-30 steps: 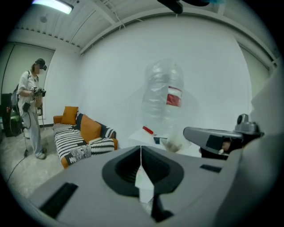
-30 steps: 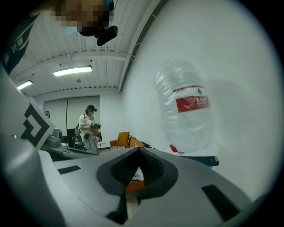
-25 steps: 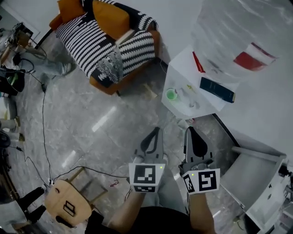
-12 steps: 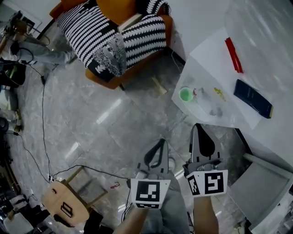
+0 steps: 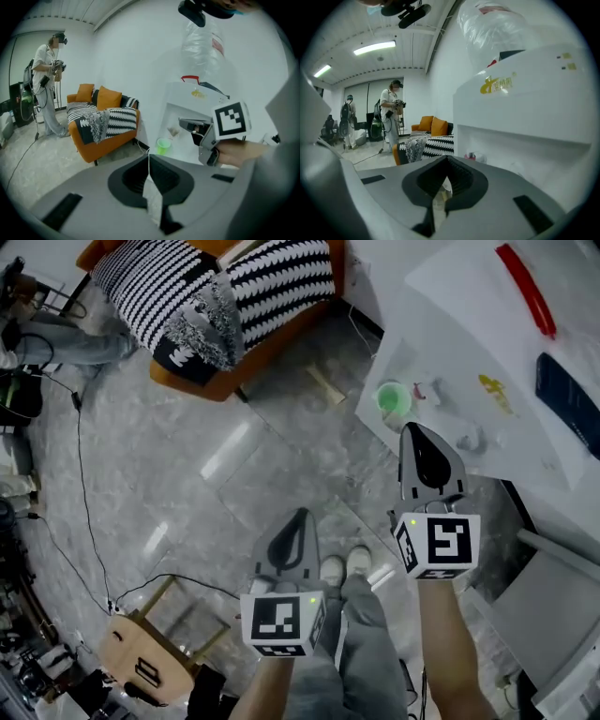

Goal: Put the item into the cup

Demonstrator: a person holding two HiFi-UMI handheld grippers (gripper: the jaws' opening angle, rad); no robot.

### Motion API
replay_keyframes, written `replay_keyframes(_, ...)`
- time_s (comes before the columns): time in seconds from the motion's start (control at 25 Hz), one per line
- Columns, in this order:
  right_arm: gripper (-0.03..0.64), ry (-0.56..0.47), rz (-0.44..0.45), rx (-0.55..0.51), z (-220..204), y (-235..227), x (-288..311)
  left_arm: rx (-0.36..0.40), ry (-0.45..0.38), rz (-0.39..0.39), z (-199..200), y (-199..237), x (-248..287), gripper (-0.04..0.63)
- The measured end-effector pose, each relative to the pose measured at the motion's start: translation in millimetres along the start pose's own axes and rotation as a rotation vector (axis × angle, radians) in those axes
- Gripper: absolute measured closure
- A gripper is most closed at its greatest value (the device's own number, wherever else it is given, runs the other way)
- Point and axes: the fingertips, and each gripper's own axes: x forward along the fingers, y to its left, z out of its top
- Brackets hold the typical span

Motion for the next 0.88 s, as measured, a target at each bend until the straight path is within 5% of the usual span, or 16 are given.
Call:
replay_keyframes(0.52,0.607,0.048,-0.119,-0.060,-51,-26,57,-0.019,-0.037,-0.144,-7,-32,8,0.581)
replay_keyframes(0.68,0.607,0.068,-0.165,-0.067,-65,-35,69,0.074,-0.051,-0.166,-6,-39,5,0.581)
replay_keyframes(0.88,0.606,0.110,-0.215,-0.096,-85,-46,79,0.011,-0.028,-0.175,-16,-35,1,0.581)
